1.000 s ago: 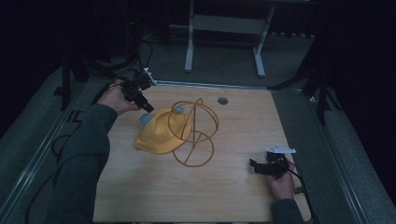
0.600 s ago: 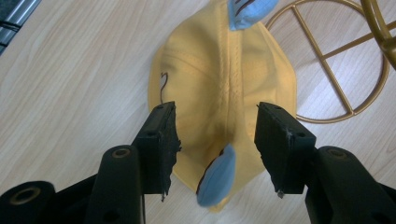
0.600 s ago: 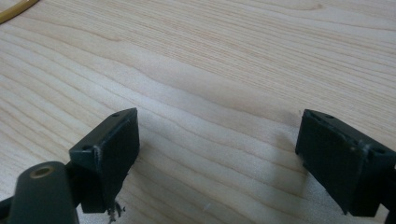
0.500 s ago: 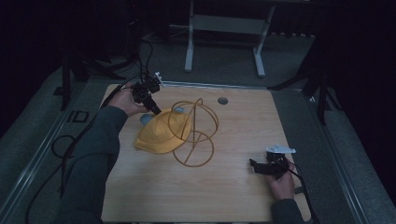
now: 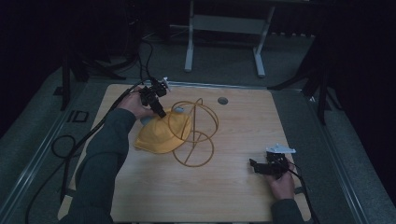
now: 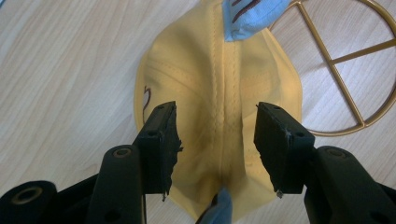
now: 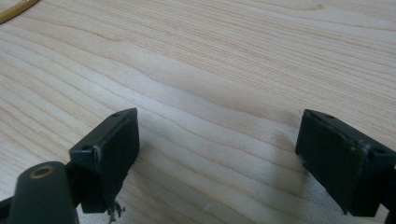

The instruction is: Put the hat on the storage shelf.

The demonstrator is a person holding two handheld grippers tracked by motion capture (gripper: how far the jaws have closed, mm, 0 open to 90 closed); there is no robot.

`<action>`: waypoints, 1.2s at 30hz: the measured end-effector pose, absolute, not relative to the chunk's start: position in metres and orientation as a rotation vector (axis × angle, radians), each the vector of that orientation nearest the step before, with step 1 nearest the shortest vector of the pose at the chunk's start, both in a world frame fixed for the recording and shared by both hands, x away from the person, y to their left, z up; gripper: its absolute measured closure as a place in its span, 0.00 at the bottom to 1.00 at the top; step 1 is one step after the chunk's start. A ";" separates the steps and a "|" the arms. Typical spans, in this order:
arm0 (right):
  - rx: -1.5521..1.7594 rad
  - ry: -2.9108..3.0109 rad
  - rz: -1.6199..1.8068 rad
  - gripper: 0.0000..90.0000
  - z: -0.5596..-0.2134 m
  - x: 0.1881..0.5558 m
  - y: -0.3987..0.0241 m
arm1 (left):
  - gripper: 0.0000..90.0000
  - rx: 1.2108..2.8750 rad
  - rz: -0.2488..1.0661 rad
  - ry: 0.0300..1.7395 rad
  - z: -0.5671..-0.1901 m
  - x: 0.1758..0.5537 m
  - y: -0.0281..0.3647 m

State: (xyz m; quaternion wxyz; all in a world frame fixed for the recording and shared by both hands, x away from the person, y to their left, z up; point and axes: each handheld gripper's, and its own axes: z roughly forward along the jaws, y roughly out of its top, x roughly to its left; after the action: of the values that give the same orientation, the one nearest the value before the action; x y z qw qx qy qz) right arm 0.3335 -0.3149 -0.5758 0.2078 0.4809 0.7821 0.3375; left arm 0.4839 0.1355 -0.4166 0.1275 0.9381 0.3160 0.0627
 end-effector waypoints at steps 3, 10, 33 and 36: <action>1.338 2.178 0.939 0.15 -0.576 0.334 -0.315 | 0.55 2.741 0.170 0.928 -0.422 0.487 0.134; 1.338 2.178 0.939 0.15 -0.576 0.334 -0.315 | 0.63 2.816 0.143 0.928 -0.440 0.491 0.128; 1.336 2.180 0.938 0.15 -0.576 0.334 -0.315 | 0.91 2.821 0.147 0.916 -0.415 0.480 0.143; 1.335 2.180 0.938 0.15 -0.576 0.334 -0.315 | 0.91 2.811 0.163 0.925 -0.409 0.478 0.148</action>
State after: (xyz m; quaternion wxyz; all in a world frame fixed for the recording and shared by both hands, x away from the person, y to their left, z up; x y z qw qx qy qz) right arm 0.3337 -0.3150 -0.5758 0.2080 0.4796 0.7830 0.3370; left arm 0.4780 0.1479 -0.4092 0.0888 0.9448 0.3107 0.0546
